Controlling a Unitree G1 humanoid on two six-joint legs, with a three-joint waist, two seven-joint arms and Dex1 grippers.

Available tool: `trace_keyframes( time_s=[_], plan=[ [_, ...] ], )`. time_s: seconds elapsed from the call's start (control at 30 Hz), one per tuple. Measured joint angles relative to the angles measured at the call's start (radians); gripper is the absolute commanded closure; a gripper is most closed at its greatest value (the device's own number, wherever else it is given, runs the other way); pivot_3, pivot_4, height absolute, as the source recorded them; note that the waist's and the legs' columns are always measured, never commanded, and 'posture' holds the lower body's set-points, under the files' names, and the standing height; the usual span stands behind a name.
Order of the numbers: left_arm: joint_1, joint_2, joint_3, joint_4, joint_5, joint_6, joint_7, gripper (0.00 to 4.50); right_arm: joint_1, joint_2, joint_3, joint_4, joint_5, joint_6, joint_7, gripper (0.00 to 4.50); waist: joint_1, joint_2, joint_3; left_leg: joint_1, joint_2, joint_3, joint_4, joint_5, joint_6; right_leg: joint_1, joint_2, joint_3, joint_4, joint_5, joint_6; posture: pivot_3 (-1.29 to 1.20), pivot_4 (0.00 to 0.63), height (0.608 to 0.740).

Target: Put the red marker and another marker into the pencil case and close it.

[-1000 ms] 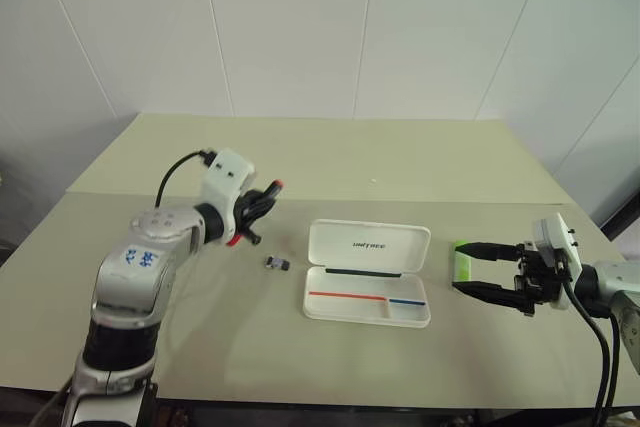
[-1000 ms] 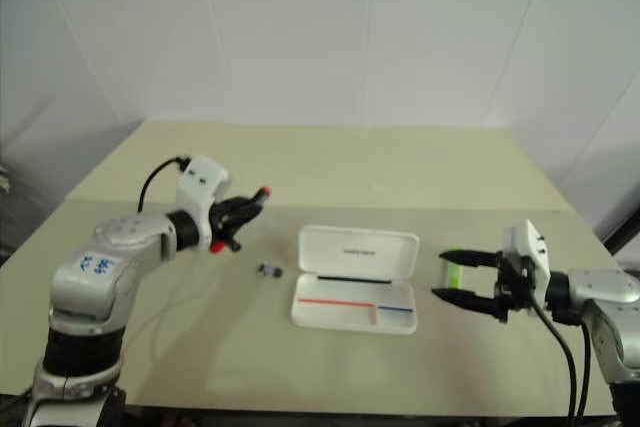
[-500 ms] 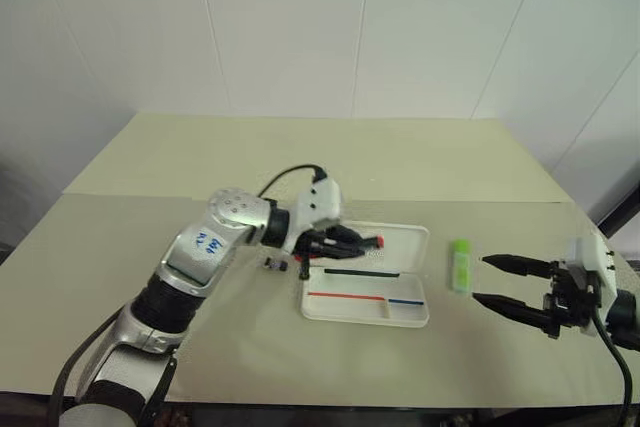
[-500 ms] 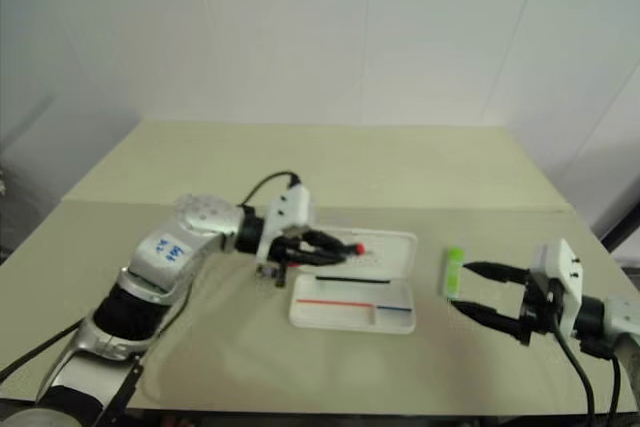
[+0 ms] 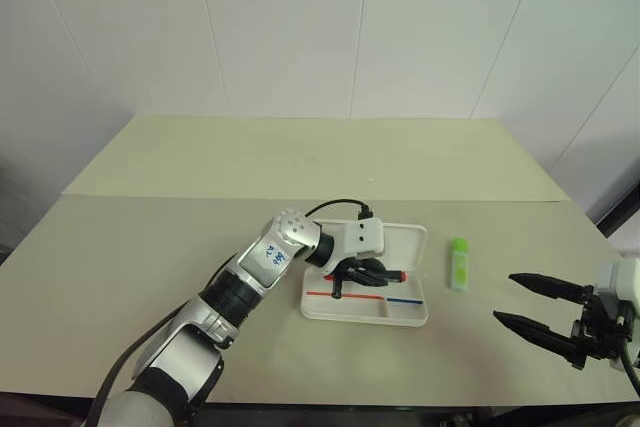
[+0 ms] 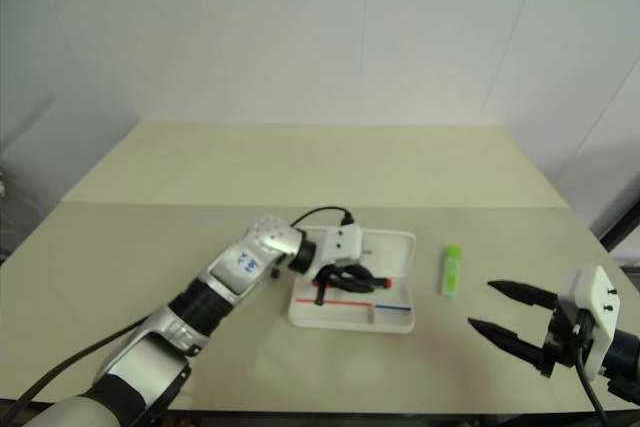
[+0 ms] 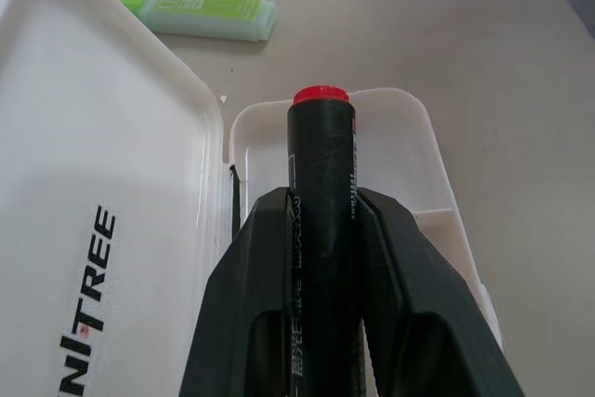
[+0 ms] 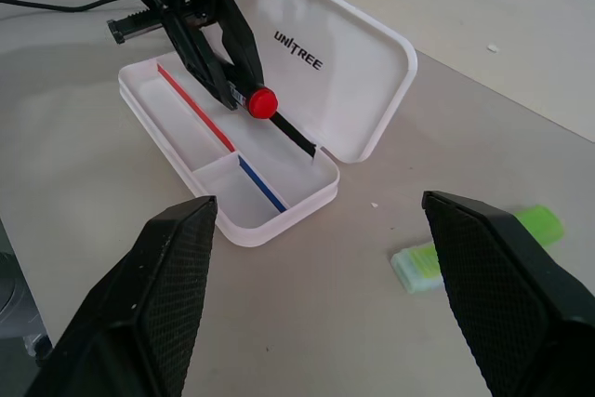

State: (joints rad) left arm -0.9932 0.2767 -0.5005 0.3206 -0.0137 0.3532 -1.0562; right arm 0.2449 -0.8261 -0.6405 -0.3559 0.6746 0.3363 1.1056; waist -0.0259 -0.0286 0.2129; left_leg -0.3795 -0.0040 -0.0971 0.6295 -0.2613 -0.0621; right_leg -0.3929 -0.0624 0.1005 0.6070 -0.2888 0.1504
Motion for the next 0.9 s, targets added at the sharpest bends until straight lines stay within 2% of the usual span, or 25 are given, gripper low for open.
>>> trace_keyframes(
  time_s=[0.3,0.4,0.73,0.9],
  plan=[
    [-0.011,-0.039,0.005,0.089,0.057,-0.041,0.016,0.84,0.023,0.011,-0.003,-0.032,0.014,0.0,-0.032,0.0,0.0,0.0,0.0,0.0,0.0,0.0,0.0,0.0,0.0,0.0,0.0,0.0,0.0,0.0,0.0,0.0,0.15,0.74],
    [-0.011,-0.046,0.009,0.089,0.059,-0.04,0.014,0.02,0.017,0.011,-0.003,-0.032,0.014,0.0,-0.043,0.0,0.0,0.0,0.0,0.0,0.0,0.0,0.0,0.0,0.0,0.0,0.0,0.0,0.0,0.0,0.0,0.0,0.15,0.74],
    [0.007,-0.029,0.028,-0.029,0.046,0.042,-0.031,0.02,-0.008,0.014,0.022,-0.033,0.012,0.0,-0.071,0.0,-0.001,0.0,0.0,0.0,0.0,0.0,0.0,0.0,0.0,0.0,0.0,0.0,0.0,0.0,0.0,0.0,0.15,0.74],
    [0.068,0.039,0.091,-0.134,0.0,0.074,-0.05,0.02,-0.042,0.091,0.112,-0.051,-0.034,0.013,-0.203,0.0,-0.001,0.0,0.0,0.001,0.0,0.0,0.0,0.0,0.0,0.0,0.0,0.0,0.003,0.0,0.0,0.0,0.15,0.74]
  ],
)
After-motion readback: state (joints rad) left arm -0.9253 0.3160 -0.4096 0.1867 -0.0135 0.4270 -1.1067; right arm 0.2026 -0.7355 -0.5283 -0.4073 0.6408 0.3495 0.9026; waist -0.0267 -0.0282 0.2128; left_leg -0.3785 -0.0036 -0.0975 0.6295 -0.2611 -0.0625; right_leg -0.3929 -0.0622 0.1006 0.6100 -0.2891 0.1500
